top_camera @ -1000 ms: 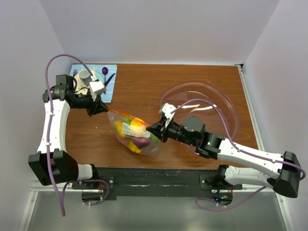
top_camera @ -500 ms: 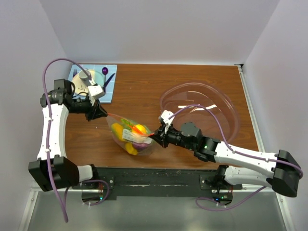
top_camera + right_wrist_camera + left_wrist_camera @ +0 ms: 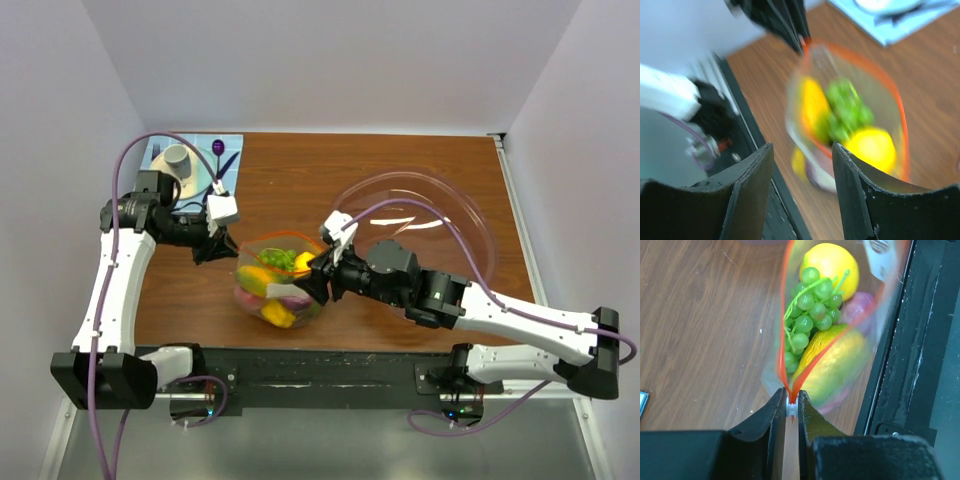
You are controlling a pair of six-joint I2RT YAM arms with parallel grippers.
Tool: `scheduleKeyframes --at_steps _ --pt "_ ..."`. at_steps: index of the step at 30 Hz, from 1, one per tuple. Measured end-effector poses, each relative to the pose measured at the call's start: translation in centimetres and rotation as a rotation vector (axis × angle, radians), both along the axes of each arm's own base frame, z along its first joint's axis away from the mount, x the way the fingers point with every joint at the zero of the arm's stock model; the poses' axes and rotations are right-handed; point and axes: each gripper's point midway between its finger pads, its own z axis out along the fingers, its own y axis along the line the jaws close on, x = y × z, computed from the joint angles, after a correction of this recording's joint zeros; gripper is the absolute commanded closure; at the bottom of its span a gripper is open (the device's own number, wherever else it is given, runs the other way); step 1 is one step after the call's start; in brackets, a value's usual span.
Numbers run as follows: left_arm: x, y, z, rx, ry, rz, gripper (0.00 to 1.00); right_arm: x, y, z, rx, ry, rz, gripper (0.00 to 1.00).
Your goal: Open the zip-top bag and remove the fake food
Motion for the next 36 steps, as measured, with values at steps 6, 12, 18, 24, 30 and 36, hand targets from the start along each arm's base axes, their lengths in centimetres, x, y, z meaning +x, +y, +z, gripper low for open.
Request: scheduleKeyframes --at_steps 6,12,18,24,30,36 --pt "-0.5 -0.1 0.4 -0.005 0.002 0.010 0.95 0.5 1.8 2.6 0.023 -0.021 -0.019 0.53" --pt "-0.8 -0.1 0.7 -0.004 -0.012 0.012 0.95 2.2 2.9 -0.8 -0.104 -0.008 -0.073 0.58" --pt "-1.2 -0.3 1.1 -0.008 -0.030 0.002 0.96 4.3 2.0 -1.0 -0.127 -0.043 -0.186 0.59" --pt "-1.5 -0.8 1.1 -0.012 -0.029 -0.020 0.96 6.6 1.5 1.7 -0.063 -0.065 -0.251 0.64" --pt "-1.6 -1.0 1.3 -0.015 -0.031 -0.028 0.97 9.5 1.9 2.2 -0.048 -0.051 -0.302 0.71" --pt "-1.7 -1.1 1.4 -0.017 -0.037 -0.035 0.97 10.6 2.8 -3.0 -0.165 0.019 -0.285 0.72"
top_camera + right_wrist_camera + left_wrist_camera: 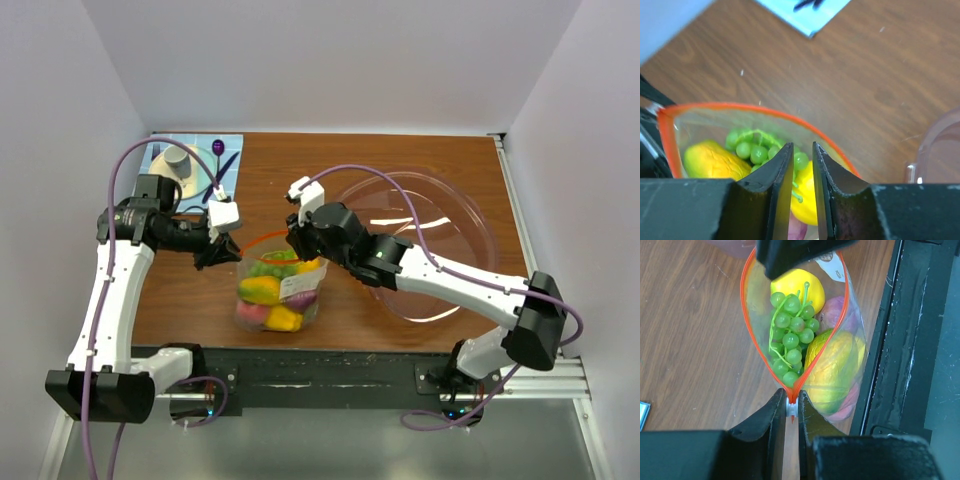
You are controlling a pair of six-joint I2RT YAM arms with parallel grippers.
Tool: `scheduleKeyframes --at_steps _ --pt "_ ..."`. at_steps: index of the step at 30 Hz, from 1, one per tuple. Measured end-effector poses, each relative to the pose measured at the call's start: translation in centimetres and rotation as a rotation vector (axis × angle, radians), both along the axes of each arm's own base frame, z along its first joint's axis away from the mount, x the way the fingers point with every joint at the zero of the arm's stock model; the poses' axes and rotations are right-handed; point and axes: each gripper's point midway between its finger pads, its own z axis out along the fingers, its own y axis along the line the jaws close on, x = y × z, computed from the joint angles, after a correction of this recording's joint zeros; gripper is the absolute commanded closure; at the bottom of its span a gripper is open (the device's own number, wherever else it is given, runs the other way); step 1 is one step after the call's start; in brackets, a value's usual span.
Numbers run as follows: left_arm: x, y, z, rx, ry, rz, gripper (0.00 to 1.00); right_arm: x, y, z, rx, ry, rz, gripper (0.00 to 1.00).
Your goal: Open the zip-top bag and remove the fake food
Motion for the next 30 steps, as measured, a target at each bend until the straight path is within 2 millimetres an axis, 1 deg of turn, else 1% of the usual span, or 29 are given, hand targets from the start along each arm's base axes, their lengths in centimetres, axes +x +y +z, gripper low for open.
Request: scheduleKeyframes --at_steps 1,3,4,5,6,8,12,18,23,27,28,30 --pt "0.0 0.0 0.0 -0.001 -0.001 0.000 0.97 -0.3 0.2 -0.7 -0.012 0.018 0.018 0.70" --pt "0.0 0.0 0.1 -0.002 -0.003 -0.001 0.97 -0.8 0.5 -1.1 -0.012 0.039 0.043 0.59" --pt "0.0 0.0 0.1 -0.002 -0.003 -0.001 0.97 -0.9 0.6 -1.1 -0.007 0.044 0.052 0.53" --pt "0.0 0.0 0.1 -0.003 -0.003 -0.002 0.97 -1.2 0.9 -1.0 0.005 0.053 0.068 0.42" --pt "0.0 -0.1 0.1 -0.004 -0.003 -0.002 0.97 -1.6 1.0 -0.8 0.016 0.060 0.085 0.37" --pt "0.0 -0.1 0.2 -0.006 -0.004 -0.003 0.97 -2.2 1.3 -0.7 0.036 0.078 0.114 0.31" --pt "-0.1 -0.2 0.3 -0.014 -0.006 -0.007 0.97 -3.6 1.5 -1.2 0.052 0.117 0.166 0.28" --pt "-0.1 -0.5 0.9 -0.027 -0.018 -0.018 0.97 -5.1 1.7 -3.2 0.037 0.173 0.199 0.28" --pt "-0.2 -0.8 1.4 -0.046 -0.028 -0.029 0.97 -5.1 2.4 -4.7 0.024 0.196 0.197 0.27" --pt "-0.7 -1.4 1.9 -0.068 -0.033 -0.047 0.97 -4.6 3.1 -7.2 -0.023 0.215 0.193 0.27" --pt "-0.9 -1.5 2.1 -0.075 -0.032 -0.052 0.97 -4.5 3.2 -7.8 -0.039 0.219 0.196 0.28" --pt "-1.2 -1.9 2.2 -0.086 -0.031 -0.067 0.97 -4.6 3.6 -9.0 -0.070 0.220 0.206 0.35"
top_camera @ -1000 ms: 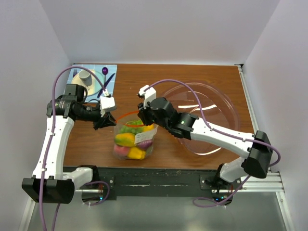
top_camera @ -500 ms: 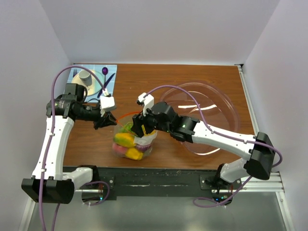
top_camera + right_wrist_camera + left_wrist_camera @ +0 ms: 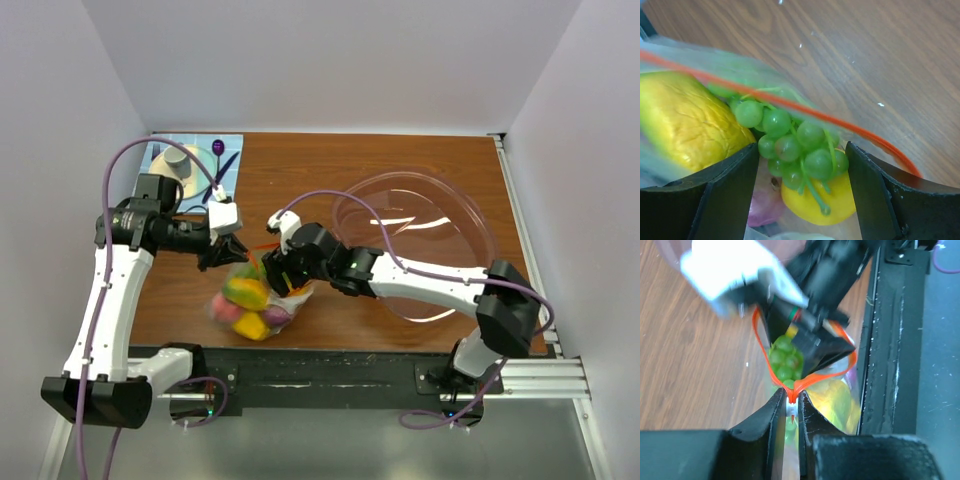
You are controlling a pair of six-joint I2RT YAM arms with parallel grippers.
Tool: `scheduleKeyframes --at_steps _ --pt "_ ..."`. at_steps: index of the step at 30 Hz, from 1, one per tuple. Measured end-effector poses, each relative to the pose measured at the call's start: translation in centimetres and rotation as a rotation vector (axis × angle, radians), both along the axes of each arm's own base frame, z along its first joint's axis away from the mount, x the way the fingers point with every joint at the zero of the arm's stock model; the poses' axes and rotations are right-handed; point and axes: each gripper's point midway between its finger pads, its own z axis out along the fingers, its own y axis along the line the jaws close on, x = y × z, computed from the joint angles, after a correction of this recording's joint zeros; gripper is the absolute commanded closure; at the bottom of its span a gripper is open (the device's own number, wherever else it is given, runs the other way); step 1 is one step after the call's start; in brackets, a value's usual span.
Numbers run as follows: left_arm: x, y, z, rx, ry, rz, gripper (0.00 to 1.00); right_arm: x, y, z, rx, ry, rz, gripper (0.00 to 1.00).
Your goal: Open the zip-top bag and remove the fake food
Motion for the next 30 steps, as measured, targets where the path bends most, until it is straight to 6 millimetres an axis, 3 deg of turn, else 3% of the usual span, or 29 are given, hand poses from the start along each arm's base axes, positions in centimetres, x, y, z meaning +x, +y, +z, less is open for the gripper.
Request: scheduleKeyframes --at_steps 3,4,6,7,9,14,18,24,30 --pt "-0.4 -0.4 0.1 -0.011 0.005 -0.021 0.91 -0.6 0.6 -1.2 -0.029 -0.008 0.032 0.55" --pt "-0.5 -0.6 0.2 -0.016 0.006 -0.028 0.66 -0.7 0.8 -1.3 -0.029 -0.011 0.042 0.66" --pt "-0.6 -0.9 0.3 -0.032 0.013 -0.039 0.28 -1.0 1.1 -1.2 -0.020 -0.018 0.055 0.76" --pt "-0.5 -1.1 0.4 -0.043 0.012 -0.045 0.01 -1.1 1.2 -1.1 -0.011 -0.020 0.058 0.89" --pt "-0.3 -1.3 0.5 -0.056 0.011 -0.052 0.00 -1.3 1.1 -1.2 0.007 -0.025 0.060 0.99" --pt "1.0 -0.9 -0.2 -0.032 0.004 0.000 0.00 -1.8 -0.3 -1.2 0.019 -0.028 0.041 1.00" --pt "1.7 0.3 -2.1 0.043 -0.050 0.070 0.00 -1.9 -1.7 -0.2 0.038 -0.049 0.010 1.00" --pt "2.0 2.8 -8.0 0.158 0.023 0.161 0.00 -1.9 -2.8 1.4 0.075 -0.066 -0.025 1.00" --pt "3.2 5.2 -13.2 0.198 0.152 0.239 0.03 -2.0 -4.8 1.6 0.019 -0.057 -0.066 1.00"
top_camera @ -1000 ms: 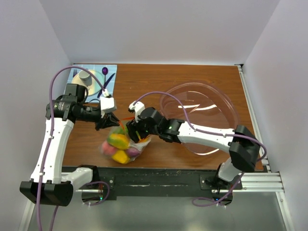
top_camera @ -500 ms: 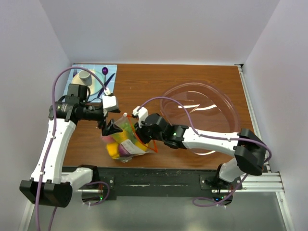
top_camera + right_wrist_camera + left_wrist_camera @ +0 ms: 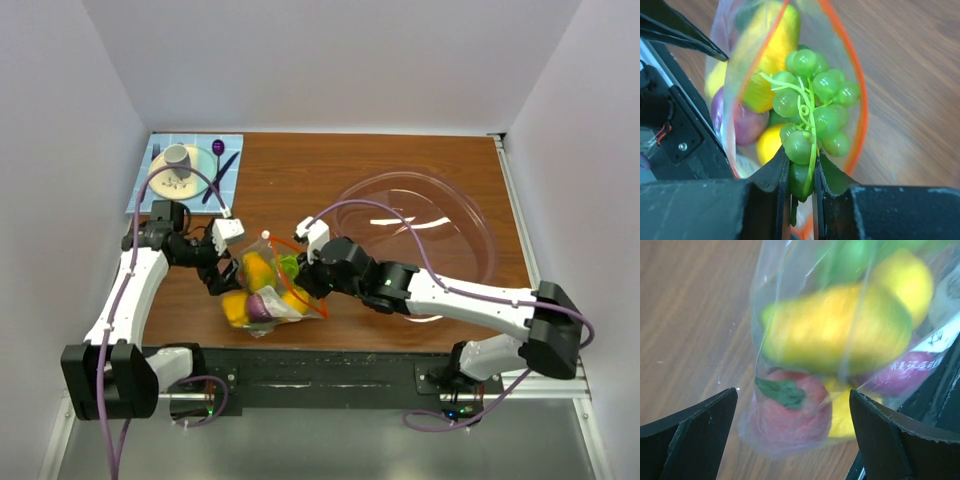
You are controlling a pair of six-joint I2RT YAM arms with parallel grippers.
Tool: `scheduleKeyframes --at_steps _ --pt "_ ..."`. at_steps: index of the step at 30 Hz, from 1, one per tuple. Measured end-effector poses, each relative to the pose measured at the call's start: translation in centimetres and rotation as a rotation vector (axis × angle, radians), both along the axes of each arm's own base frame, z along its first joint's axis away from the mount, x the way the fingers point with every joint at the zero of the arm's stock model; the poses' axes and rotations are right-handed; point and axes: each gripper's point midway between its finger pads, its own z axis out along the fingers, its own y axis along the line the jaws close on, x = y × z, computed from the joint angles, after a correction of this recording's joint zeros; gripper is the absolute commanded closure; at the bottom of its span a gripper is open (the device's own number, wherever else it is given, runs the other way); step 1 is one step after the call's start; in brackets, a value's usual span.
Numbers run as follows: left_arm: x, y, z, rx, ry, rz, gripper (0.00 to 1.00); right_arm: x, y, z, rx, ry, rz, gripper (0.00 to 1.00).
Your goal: Open the zip-top bag and remove the fake food
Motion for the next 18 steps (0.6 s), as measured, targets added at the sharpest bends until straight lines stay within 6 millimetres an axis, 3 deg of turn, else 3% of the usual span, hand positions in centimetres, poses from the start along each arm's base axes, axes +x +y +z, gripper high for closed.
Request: scheduleKeyframes --at_steps 4,7,10,13,18 --pt "-0.2 0.1 -2.5 -0.002 0.038 -0.002 0.23 0.4 -2.3 3.3 -0.010 -0.045 -0.060 1.00" --pt "0.0 -0.3 -3.0 -0.026 0.046 -0.021 0.40 1.5 -4.2 7.1 0.014 -0.107 -0.127 1.00" --pt "0.1 -0.6 -3.1 -0.045 0.053 -0.034 0.53 3.1 -6.7 9.4 0.012 -0.160 -0.227 1.00" --pt "0.5 -0.7 -2.7 -0.052 0.046 -0.042 0.57 5.2 -10.2 10.0 -0.033 -0.198 -0.363 1.00" --pt "2.5 -0.7 -0.6 -0.053 0.003 -0.048 0.60 8.6 -16.5 8.2 -0.151 -0.212 -0.609 1.00"
